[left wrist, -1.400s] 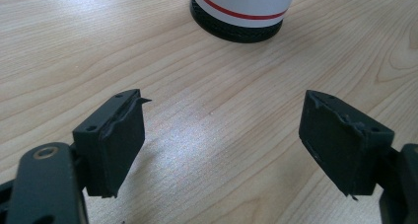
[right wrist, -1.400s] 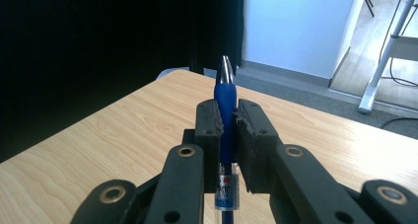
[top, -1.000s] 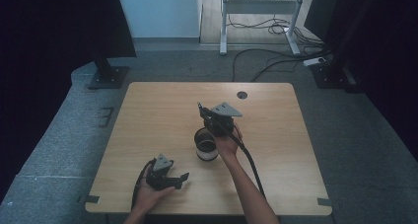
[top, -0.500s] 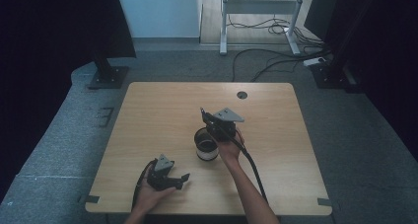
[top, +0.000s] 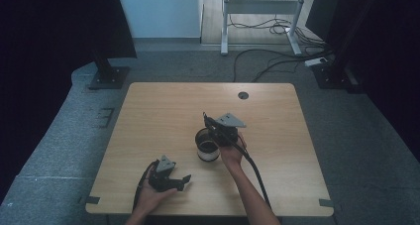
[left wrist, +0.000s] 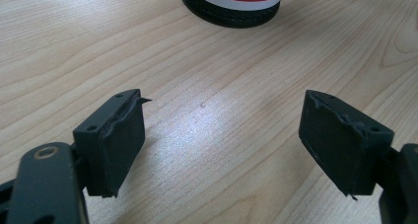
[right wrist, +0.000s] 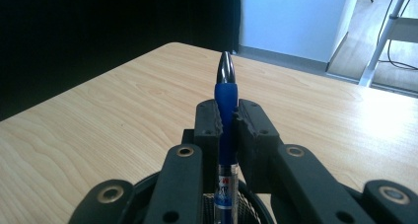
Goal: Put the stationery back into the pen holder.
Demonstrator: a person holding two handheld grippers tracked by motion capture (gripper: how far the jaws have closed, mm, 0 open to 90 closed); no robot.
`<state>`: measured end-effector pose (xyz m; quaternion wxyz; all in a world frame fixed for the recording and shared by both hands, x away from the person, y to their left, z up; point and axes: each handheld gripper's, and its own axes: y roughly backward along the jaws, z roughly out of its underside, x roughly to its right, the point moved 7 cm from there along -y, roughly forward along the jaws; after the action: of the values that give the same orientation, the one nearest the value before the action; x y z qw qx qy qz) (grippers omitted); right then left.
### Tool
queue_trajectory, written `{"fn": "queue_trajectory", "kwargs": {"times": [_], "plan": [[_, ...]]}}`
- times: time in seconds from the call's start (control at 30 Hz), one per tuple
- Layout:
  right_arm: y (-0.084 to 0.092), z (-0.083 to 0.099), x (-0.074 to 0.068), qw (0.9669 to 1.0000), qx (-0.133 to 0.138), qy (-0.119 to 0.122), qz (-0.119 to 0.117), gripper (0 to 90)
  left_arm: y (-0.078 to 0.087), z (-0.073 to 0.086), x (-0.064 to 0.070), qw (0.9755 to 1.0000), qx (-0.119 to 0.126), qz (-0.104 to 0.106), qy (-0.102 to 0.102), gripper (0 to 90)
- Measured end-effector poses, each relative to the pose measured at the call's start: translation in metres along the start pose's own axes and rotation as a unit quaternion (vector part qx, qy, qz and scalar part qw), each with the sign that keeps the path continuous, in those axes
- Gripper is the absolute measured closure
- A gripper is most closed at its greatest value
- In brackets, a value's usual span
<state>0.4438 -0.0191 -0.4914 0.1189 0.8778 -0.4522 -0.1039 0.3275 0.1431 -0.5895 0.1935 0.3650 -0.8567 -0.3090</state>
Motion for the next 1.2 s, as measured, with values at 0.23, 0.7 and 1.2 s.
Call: {"fn": "queue_trajectory", "kwargs": {"times": [0.23,0.7,1.2], "plan": [[0.004,0.008,0.0,1.0,-0.006,0.003,-0.003,77.6,-0.002,0.001,0.001,1.0,-0.004,0.001,-0.002,18.0],[0.007,0.025,0.005,0.9997,-0.023,0.001,0.0,77.3,-0.004,0.002,0.003,1.0,-0.008,0.001,-0.004,18.0],[0.005,0.025,0.007,0.9998,-0.02,0.004,-0.001,75.6,-0.005,0.003,0.003,0.9999,-0.01,0.002,-0.005,18.0]]}}
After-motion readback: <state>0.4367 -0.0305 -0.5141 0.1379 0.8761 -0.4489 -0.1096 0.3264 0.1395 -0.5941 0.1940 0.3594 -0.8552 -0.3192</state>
